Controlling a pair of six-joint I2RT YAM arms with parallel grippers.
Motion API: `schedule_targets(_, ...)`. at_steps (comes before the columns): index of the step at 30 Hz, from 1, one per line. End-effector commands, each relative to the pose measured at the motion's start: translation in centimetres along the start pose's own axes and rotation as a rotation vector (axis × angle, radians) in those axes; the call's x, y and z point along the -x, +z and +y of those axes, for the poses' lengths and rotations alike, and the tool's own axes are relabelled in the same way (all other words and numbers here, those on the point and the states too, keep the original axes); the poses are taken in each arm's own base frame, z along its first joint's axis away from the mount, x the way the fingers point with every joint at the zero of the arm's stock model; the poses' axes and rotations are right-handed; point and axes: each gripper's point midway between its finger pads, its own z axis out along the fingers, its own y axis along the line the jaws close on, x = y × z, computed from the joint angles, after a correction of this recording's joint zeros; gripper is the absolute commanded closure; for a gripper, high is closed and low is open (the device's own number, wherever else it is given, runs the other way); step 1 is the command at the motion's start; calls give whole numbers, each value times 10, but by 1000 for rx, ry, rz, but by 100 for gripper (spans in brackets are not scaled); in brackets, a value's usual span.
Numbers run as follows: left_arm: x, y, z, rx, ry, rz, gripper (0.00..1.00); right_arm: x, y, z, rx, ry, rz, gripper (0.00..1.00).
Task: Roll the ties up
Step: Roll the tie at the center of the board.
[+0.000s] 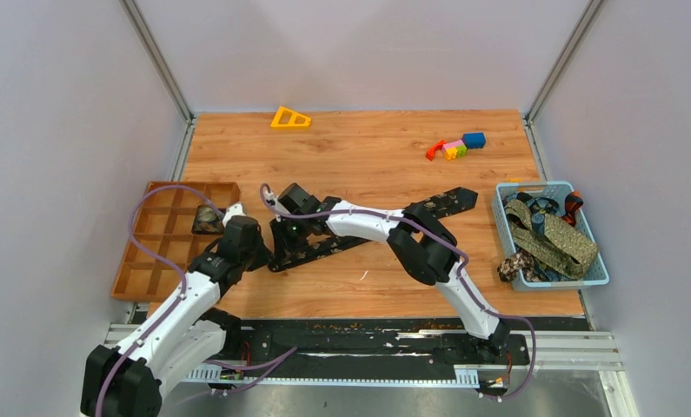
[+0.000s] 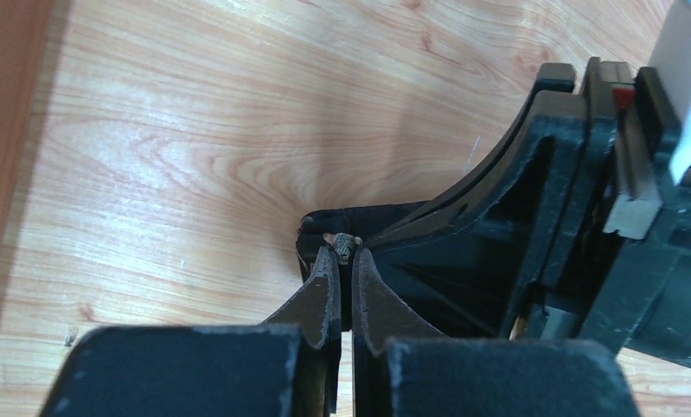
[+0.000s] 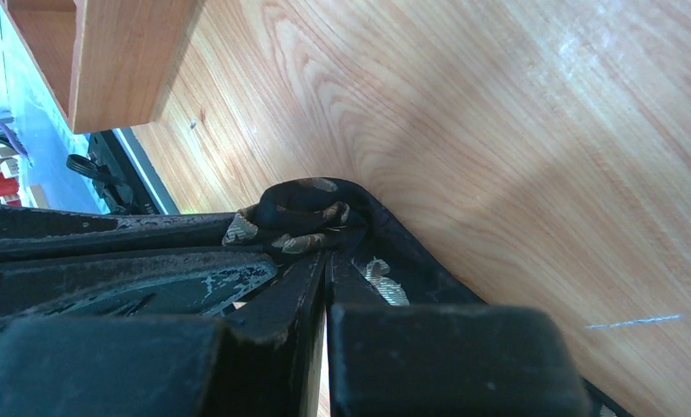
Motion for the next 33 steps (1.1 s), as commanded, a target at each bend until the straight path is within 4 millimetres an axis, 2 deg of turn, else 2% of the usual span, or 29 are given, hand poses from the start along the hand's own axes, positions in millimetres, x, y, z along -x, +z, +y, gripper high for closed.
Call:
schedule_targets(1, 17, -5, -31, -105, 26, -25, 100, 10, -4, 15, 57, -14, -42, 96)
schedule_targets(16, 5, 3, -42, -76, 77, 20, 100, 12, -18, -2, 60, 16, -68, 97)
schedule_targets(28, -10, 15, -44, -11, 113, 18, 100, 19, -57, -3, 40, -6, -110, 97)
schedule_targets(33, -12, 17, -48, -6, 107, 15, 100, 20, -76, -12, 3, -5, -133, 97)
